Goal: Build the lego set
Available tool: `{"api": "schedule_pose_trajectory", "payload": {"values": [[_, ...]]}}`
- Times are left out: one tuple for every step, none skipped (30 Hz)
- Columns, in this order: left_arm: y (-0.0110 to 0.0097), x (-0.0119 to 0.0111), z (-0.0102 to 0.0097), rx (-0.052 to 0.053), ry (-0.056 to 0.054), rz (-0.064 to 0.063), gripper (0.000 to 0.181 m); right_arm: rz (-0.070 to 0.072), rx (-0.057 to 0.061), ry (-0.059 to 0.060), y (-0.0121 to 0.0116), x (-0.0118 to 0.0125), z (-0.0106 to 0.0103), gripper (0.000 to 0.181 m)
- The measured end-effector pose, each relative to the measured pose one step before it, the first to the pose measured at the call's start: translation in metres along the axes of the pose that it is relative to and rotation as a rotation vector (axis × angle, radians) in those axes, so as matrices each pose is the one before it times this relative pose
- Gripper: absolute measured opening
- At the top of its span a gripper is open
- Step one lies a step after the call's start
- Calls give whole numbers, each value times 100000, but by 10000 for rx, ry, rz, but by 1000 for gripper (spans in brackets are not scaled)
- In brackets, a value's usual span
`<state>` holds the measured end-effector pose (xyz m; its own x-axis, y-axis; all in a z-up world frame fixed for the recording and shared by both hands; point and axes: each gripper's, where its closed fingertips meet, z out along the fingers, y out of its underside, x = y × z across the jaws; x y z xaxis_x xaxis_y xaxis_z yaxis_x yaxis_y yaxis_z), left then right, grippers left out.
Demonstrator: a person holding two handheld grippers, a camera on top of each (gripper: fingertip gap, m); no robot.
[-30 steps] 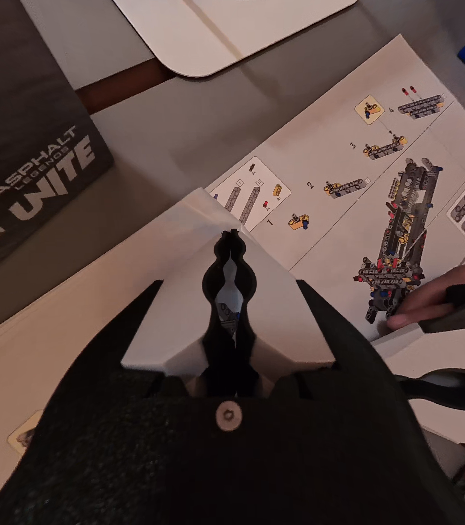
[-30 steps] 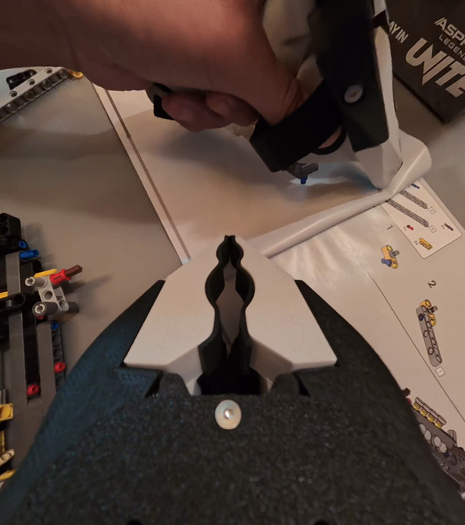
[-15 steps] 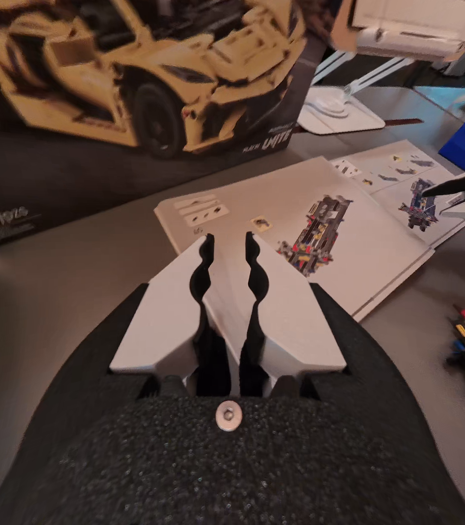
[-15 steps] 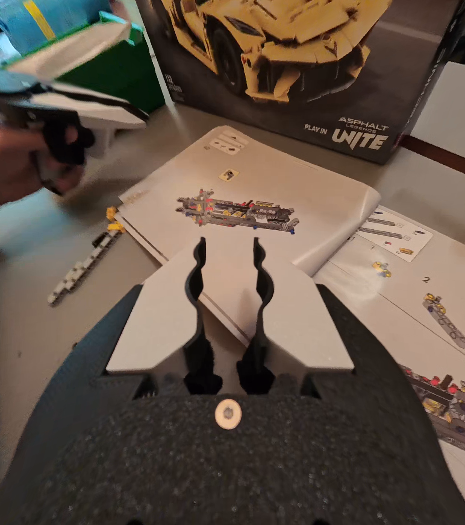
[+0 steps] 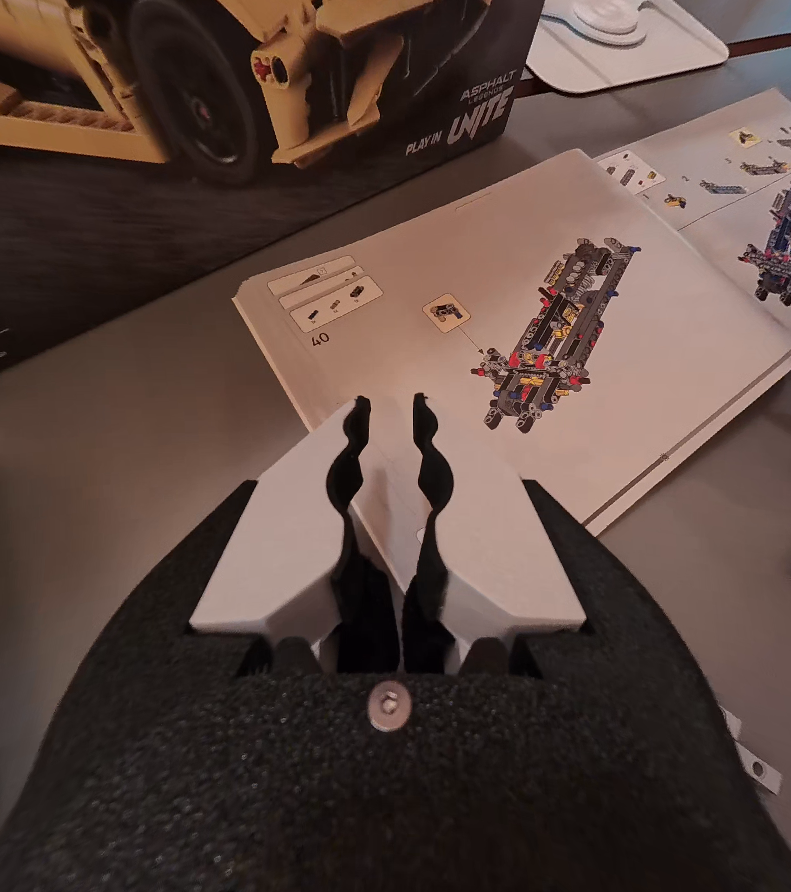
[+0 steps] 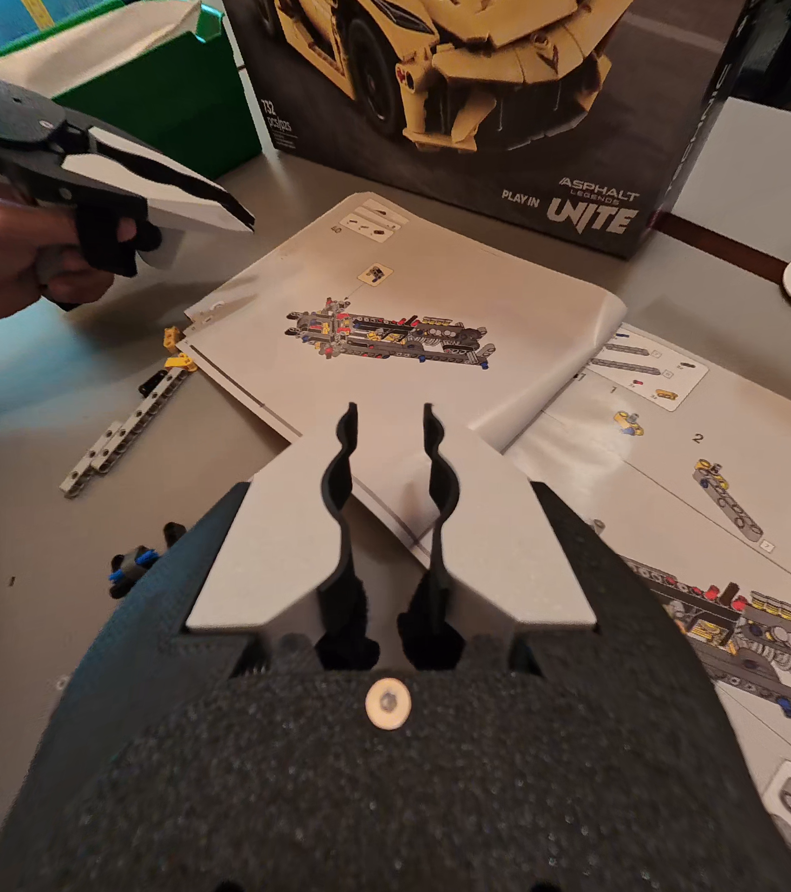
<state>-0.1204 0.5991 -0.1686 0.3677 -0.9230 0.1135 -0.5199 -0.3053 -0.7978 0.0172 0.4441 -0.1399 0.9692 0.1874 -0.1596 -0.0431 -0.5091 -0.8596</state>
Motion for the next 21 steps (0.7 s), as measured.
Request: {"api": "schedule_pose_trajectory", "payload": {"values": [[-97,-79,-85,47,-30,-6,16,59,48,-105,-87,-214,-69,26],[-127,15,-100,64,23,-41,16,0,-6,-72,-50,-208,-50,25],[-112,106,-120,62,73,-69,16,-68,48,7,-117,-127,-61,25],[-118,131,-151,67,79,-58,16,-92,93,-27,-191,-212,-80,25],[-198,63,-227,114,22,3,17,-54,100,-145,-284,-384,-103,25],[-273,-55,-310,167,-44,107,18,9,162,-136,-463,-359,-170,25],[-305,-139,-337,194,-41,206,19,23,223,-77,-562,-282,-199,25],[-288,-108,-369,172,66,182,21,-59,172,-66,-481,-258,-240,25],[-215,166,-427,96,285,13,24,-118,64,48,-297,-86,-338,25],[-6,733,-574,-4,564,-180,26,-66,45,136,-211,25,-534,25],[298,1465,-798,-39,818,-129,25,5,116,60,-166,-148,-739,25],[813,1738,-808,-183,744,96,25,29,204,7,-68,-328,-933,25],[1562,1412,-660,-544,386,366,25,48,209,60,144,-311,-1029,25],[2039,699,-469,-817,-148,569,26,89,136,111,428,-257,-1084,24],[1976,441,-335,-822,-364,654,26,119,34,127,665,-239,-1046,23],[1353,625,-212,-521,-258,534,26,121,-15,97,773,-308,-995,22],[589,767,-102,-169,-79,245,22,112,46,67,678,-378,-916,21],[112,601,67,-15,-31,-37,20,105,85,24,577,-470,-828,21],[-51,447,188,14,-29,-191,21,98,61,-11,526,-509,-741,21],[-11,624,277,-26,100,-165,24,81,51,-24,436,-543,-654,21],[136,522,334,-92,31,-36,26,19,96,-1,294,-533,-599,21]]}}
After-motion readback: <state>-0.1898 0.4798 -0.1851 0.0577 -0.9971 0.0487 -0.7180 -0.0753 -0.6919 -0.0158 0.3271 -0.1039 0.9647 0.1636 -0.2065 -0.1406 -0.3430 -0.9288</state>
